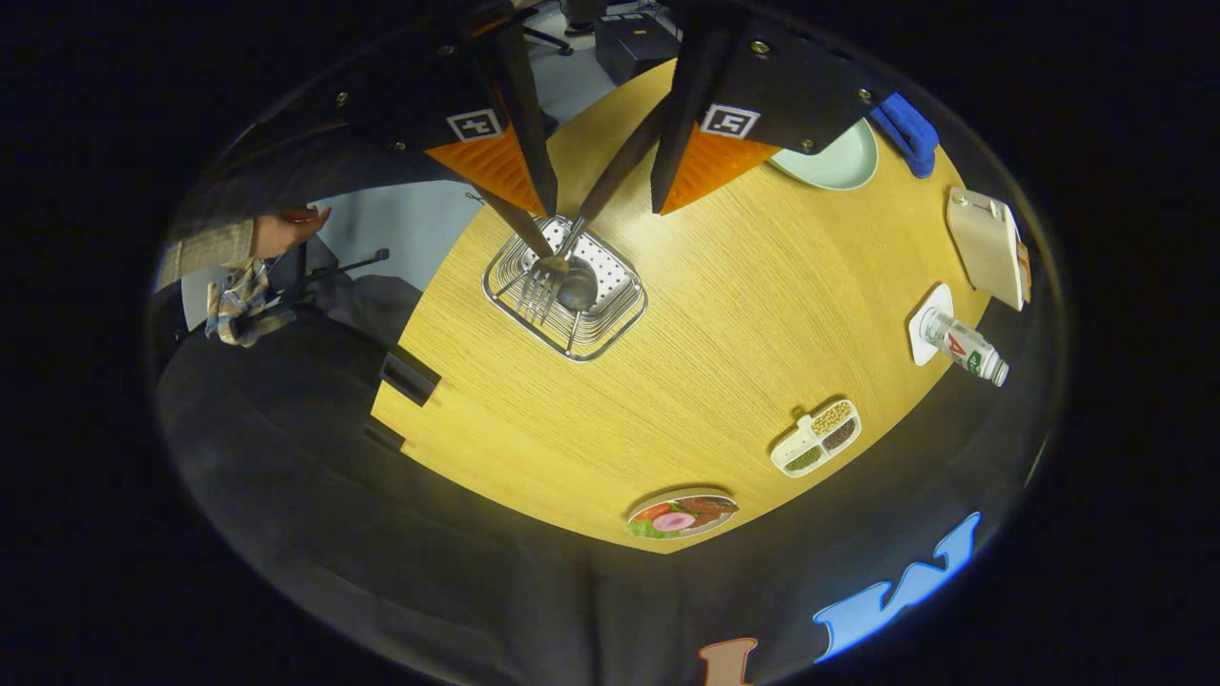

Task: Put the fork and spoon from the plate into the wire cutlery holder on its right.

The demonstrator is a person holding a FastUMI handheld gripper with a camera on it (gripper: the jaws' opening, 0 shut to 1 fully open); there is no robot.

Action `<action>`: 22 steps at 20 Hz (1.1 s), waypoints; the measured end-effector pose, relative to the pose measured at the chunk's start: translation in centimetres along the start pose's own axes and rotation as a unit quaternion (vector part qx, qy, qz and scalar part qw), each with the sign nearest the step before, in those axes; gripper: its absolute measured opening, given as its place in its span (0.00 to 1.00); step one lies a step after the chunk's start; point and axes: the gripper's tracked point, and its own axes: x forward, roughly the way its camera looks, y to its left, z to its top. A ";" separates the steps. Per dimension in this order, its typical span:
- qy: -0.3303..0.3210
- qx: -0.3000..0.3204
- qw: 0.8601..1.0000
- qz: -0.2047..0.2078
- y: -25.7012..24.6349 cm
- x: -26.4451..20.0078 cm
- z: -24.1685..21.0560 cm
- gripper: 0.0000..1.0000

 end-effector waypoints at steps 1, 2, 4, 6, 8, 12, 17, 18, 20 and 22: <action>-0.003 -0.003 1.000 0.004 0.3 -0.2 0.1 0.61; -0.006 -0.006 1.000 0.007 0.5 -0.5 0.2 0.61; -0.014 -0.011 1.000 0.011 0.8 -0.9 0.5 0.61; -0.021 -0.014 1.000 0.015 1.1 -1.4 0.8 0.61; -0.028 -0.017 0.999 0.019 1.4 -1.8 1.4 0.61; -0.042 -0.025 0.999 0.019 1.6 -2.5 2.4 0.61; -0.106 -0.049 0.992 0.039 2.1 -4.3 5.2 0.61; -0.124 -0.053 0.990 0.046 2.3 -5.0 6.0 0.61; -0.162 -0.062 0.983 0.060 2.9 -6.5 7.8 0.61; -0.205 -0.082 0.973 0.068 3.6 -8.3 9.8 0.61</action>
